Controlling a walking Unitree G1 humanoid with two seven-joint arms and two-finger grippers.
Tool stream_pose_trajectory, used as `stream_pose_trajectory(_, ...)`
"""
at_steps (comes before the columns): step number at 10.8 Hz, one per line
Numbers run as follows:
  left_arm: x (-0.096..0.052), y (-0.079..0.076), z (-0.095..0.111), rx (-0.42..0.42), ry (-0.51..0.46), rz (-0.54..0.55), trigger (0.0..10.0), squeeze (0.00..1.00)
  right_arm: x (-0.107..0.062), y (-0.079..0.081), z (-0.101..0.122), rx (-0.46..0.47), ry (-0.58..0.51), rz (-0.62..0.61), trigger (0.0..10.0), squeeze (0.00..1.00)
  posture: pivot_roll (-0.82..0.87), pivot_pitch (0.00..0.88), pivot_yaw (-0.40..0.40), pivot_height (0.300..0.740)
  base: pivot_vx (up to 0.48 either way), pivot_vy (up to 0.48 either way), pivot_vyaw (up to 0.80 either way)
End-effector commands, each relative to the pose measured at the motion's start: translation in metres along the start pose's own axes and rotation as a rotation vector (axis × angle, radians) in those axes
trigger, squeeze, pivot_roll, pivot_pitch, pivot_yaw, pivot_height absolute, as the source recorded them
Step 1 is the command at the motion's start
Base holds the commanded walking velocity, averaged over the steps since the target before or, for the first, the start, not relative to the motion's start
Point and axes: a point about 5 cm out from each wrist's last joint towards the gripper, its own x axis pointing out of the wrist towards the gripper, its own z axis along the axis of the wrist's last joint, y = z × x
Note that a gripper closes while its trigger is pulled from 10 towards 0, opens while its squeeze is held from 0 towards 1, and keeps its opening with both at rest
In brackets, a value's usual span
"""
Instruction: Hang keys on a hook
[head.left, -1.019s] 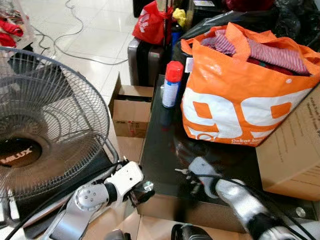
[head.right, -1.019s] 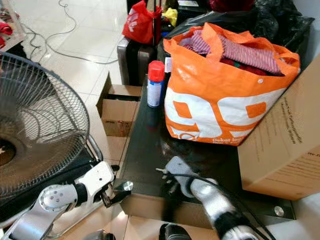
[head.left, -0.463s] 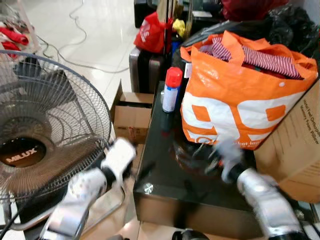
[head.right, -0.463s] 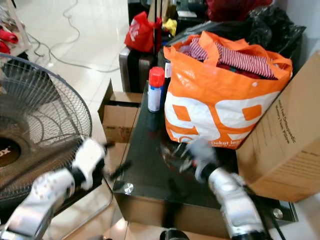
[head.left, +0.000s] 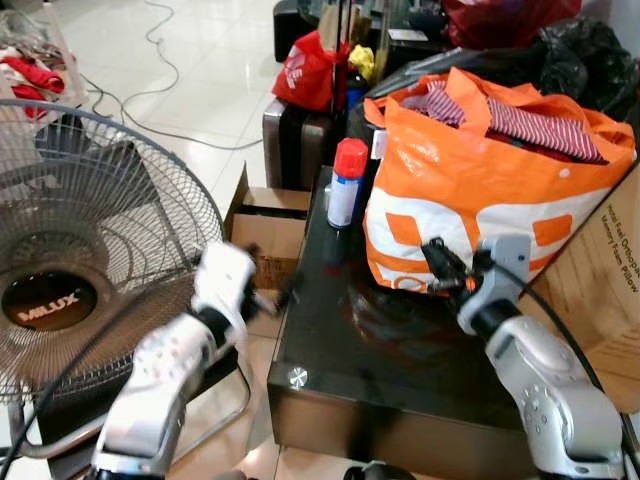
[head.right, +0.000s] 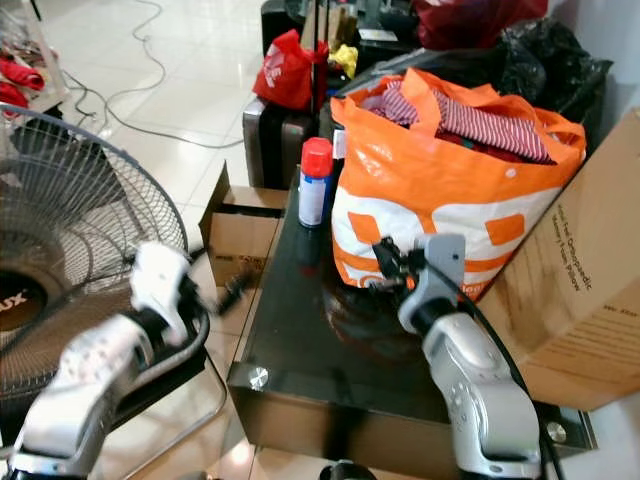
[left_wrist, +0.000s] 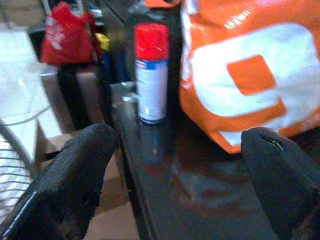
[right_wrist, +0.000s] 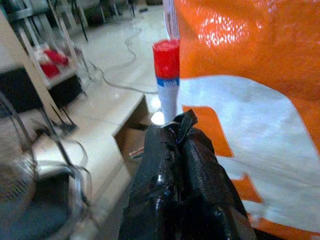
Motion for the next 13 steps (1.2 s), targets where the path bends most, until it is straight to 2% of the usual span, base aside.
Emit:
stream_pose_trajectory(1, 0.000, -0.002, 0.005, -0.001, -0.019, 0.001, 10.0, 0.00, -0.001, -0.002, 0.008, 0.040, -0.024, -0.014, 0.0, 0.00, -0.02, 0.000, -0.051, 0.740, 0.000, 0.000, 0.00)
stream_pose_trajectory(2, 0.000, -0.002, 0.006, 0.000, -0.024, 0.012, 10.0, 0.00, 0.000, 0.001, 0.017, 0.124, -0.042, -0.012, 0.0, 0.00, -0.01, 0.000, -0.054, 0.740, 0.000, 0.000, 0.00)
stream_pose_trajectory(3, 0.000, -0.001, 0.007, -0.007, -0.028, 0.031, 10.0, 0.00, 0.001, 0.002, 0.022, 0.169, -0.056, -0.021, 0.0, 0.00, -0.02, 0.000, -0.056, 0.740, 0.000, 0.000, 0.00)
stream_pose_trajectory(5, 0.002, 0.001, 0.007, -0.020, -0.030, 0.047, 10.0, 0.00, 0.002, 0.002, 0.032, 0.188, -0.072, -0.032, 0.0, 0.00, -0.03, 0.000, -0.058, 0.740, 0.000, 0.000, 0.00)
stream_pose_trajectory(6, 0.003, 0.001, 0.008, -0.013, -0.032, 0.059, 10.0, 0.00, 0.002, 0.001, 0.034, 0.187, -0.068, -0.043, 0.0, 0.00, -0.03, 0.000, -0.061, 0.740, 0.000, 0.000, 0.00)
stream_pose_trajectory(7, 0.004, 0.005, 0.008, 0.013, -0.032, 0.100, 10.0, 0.00, 0.002, 0.000, 0.033, 0.052, -0.048, -0.061, 0.0, 0.00, -0.03, 0.000, -0.058, 0.740, 0.000, 0.000, 0.00)
stream_pose_trajectory(8, 0.005, 0.012, 0.008, 0.057, -0.029, 0.154, 10.0, 0.00, 0.003, -0.003, 0.029, -0.250, -0.045, -0.119, 4.8, 0.00, -0.03, 0.000, -0.057, 0.740, 0.000, 0.000, 0.00)
stream_pose_trajectory(9, 0.006, 0.014, 0.008, 0.087, -0.028, 0.170, 10.0, 0.00, 0.004, -0.004, 0.029, -0.338, -0.064, -0.152, 10.0, 0.00, -0.03, 0.000, -0.056, 0.740, 0.000, 0.000, 0.00)
stream_pose_trajectory(10, 0.006, 0.017, 0.008, 0.104, -0.024, 0.185, 10.0, 0.00, 0.006, -0.004, 0.029, -0.324, -0.087, -0.170, 10.0, 0.00, -0.03, 0.000, -0.056, 0.740, 0.000, 0.000, 0.00)
stream_pose_trajectory(13, 0.008, 0.019, 0.008, 0.125, -0.025, 0.197, 10.0, 0.00, 0.005, -0.006, 0.016, -0.370, -0.067, -0.194, 10.0, 0.00, -0.03, 0.000, -0.048, 0.740, -0.090, 0.000, 0.00)
